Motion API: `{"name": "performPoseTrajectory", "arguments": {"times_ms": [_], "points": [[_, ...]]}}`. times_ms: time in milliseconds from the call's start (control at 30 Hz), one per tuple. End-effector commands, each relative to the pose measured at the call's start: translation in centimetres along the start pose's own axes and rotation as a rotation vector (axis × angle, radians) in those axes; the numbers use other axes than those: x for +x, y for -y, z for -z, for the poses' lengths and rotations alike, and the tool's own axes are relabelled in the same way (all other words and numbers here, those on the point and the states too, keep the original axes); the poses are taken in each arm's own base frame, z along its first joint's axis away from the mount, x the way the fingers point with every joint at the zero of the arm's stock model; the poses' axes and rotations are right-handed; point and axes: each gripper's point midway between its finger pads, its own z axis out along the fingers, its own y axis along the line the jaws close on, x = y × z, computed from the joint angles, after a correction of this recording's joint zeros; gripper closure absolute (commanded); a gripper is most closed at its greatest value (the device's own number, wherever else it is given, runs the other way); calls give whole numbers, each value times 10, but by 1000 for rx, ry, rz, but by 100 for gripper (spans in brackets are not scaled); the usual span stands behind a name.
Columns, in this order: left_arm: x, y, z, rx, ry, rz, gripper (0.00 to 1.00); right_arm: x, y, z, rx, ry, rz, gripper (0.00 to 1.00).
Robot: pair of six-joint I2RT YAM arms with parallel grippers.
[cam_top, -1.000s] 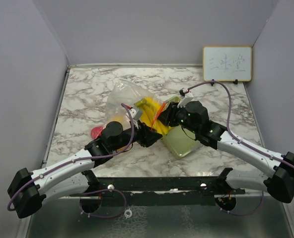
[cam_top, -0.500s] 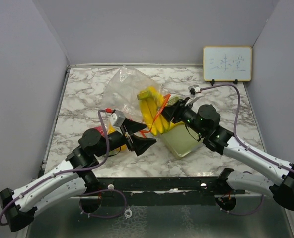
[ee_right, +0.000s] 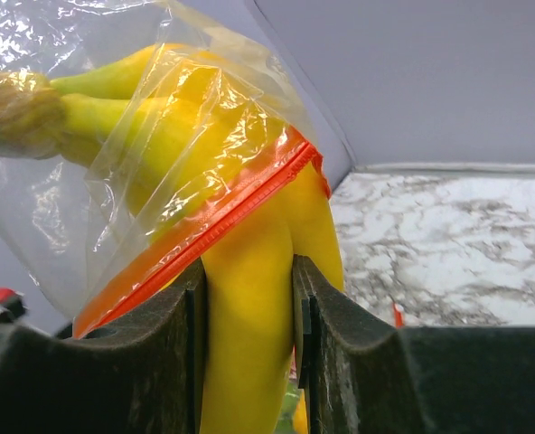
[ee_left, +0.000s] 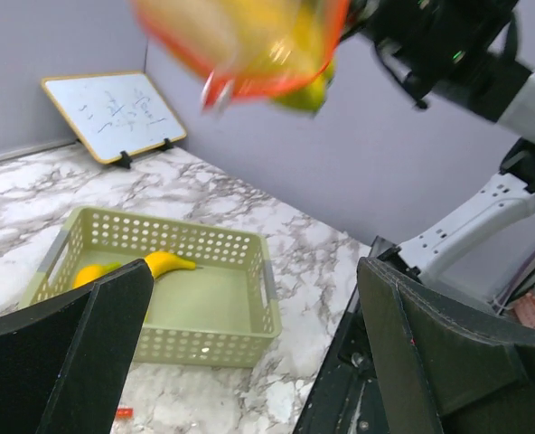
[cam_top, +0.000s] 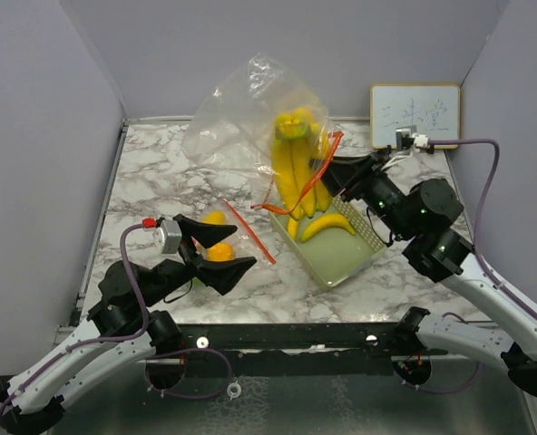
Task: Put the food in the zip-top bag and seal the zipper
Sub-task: Place the fake fruit in the zipper food storage bag.
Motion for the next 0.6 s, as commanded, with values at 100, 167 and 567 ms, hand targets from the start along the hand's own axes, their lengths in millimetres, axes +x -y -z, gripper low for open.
{"name": "performPoseTrajectory", "arguments": {"times_ms": [100,167,567], "points": [[8,-39,0,-132,104,-158,1,-47,-40,13,-59,29,-124,98],[7,-56,-5,-200,159,-221,1,-48,-47,15,-79,11,-157,98],[-45,-91,-48,-375,468,-664,10,-28,-62,23,-119,-104,-367,98]]}}
